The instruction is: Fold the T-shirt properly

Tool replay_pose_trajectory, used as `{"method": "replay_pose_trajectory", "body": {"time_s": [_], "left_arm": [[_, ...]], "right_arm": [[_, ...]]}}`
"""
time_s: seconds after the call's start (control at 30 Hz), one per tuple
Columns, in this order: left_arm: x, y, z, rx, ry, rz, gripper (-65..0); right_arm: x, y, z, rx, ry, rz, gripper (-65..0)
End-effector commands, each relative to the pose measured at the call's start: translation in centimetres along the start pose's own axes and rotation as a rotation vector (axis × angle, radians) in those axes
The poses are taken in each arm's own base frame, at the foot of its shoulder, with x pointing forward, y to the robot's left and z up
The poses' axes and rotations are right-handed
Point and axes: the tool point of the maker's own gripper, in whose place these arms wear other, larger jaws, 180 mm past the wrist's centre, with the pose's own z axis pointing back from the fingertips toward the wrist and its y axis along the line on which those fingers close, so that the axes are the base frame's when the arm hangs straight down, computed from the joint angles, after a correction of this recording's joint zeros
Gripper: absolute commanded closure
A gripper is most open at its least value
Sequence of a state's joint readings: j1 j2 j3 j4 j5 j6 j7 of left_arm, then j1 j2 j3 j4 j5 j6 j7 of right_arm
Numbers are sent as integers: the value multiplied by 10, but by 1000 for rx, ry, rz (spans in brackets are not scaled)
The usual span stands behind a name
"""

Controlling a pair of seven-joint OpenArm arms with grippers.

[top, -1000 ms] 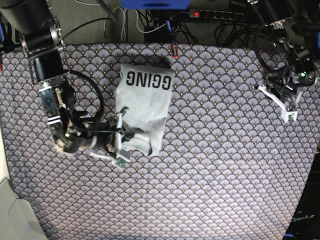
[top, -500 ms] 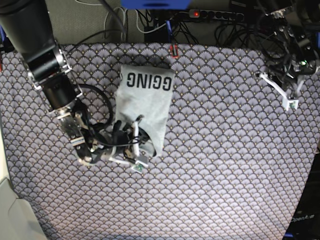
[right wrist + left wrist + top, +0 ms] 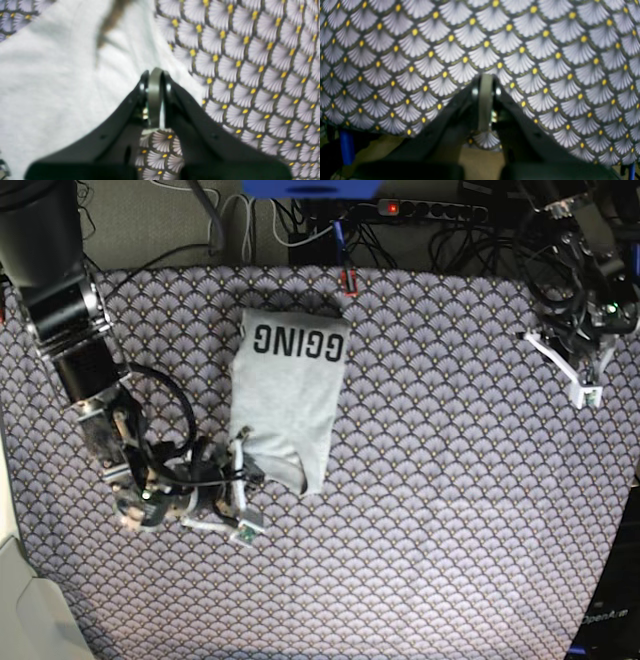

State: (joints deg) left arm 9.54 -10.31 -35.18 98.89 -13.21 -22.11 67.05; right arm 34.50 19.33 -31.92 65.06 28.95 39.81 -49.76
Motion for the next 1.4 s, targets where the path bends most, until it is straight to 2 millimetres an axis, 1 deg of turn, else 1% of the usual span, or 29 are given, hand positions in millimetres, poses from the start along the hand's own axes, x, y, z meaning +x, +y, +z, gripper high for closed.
{"method": "replay_pose_trajectory", "body": {"time_s": [0.0, 0.03, 0.13, 0.17, 0.27, 0.3, 0.33, 0.37, 0.4, 0.47, 0.53, 0.57, 0.63, 0.67, 0.77, 0.83, 0.9, 1.0, 1.03, 1.13, 1.2, 1.3, 1.37], "left_arm": [[16, 6, 8, 19, -52, -13, -4], [16, 7, 9, 22, -55, -15, -4], [20, 11, 16, 39, -70, -37, -4], [16, 14, 17, 47, -57, -45, -4], [11, 18, 19, 55, -44, -66, -4], [8, 18, 18, 55, -33, -67, -4], [-3, 19, 18, 57, -1, -69, -4], [-11, 21, 20, 63, 23, -77, -4], [-14, 25, 23, 73, 31, -90, -4], [-25, 23, 26, 67, 50, -131, -4], [-36, 14, 28, 31, 75, -210, -4], [-42, 11, 28, 15, 90, -243, -4], [-49, 7, 30, -2, 104, -276, -4], [-50, 5, 30, -6, 105, -281, -4], [-61, 2, 30, -13, 127, -272, -4], [-77, 4, 32, -15, 165, -278, -4], [-91, 3, 36, -22, 194, -282, -4], [-110, 4, 41, -29, 223, -294, -4], [-112, 3, 44, -31, 215, -300, -4], [-132, 0, 53, -46, 236, -307, -4], [-144, -1, 57, -52, 253, -309, -4], [-159, -15, 57, -98, 264, -317, -4], [-172, -20, 56, -124, 283, -311, -3]], "right_arm": [[17, -16, 19, -45, -50, 15, 0], [15, -20, 27, -64, -53, 11, 0], [-6, -28, 49, -119, -40, -15, 0], [-11, -28, 56, -134, -36, -14, 0], [-40, -28, 82, -194, 4, -25, 0], [-50, -25, 88, -208, 13, -34, 0], [-64, -19, 92, -212, 35, -47, 0], [-80, -15, 100, -227, 59, -62, 0], [-93, -10, 108, -243, 73, -79, 0], [-113, 4, 120, -263, 85, -106, 0], [-126, 20, 135, -289, 80, -122, 0], [-127, 31, 138, -286, 71, -121, 0], [-117, 59, 137, -263, 31, -102, 0], [-116, 71, 135, -246, 22, -104, 0], [-114, 92, 119, -196, -10, -164, 0], [-121, 109, 112, -161, -6, -201, 0], [-132, 122, 110, -137, 17, -220, 0], [-147, 133, 110, -114, 56, -235, 0], [-154, 136, 111, -108, 74, -233, 0], [-171, 151, 115, -83, 94, -251, 0], [-183, 154, 121, -91, 101, -273, 0], [-203, 151, 136, -129, 132, -307, 0], [-218, 151, 147, -156, 152, -339, 0]]}}
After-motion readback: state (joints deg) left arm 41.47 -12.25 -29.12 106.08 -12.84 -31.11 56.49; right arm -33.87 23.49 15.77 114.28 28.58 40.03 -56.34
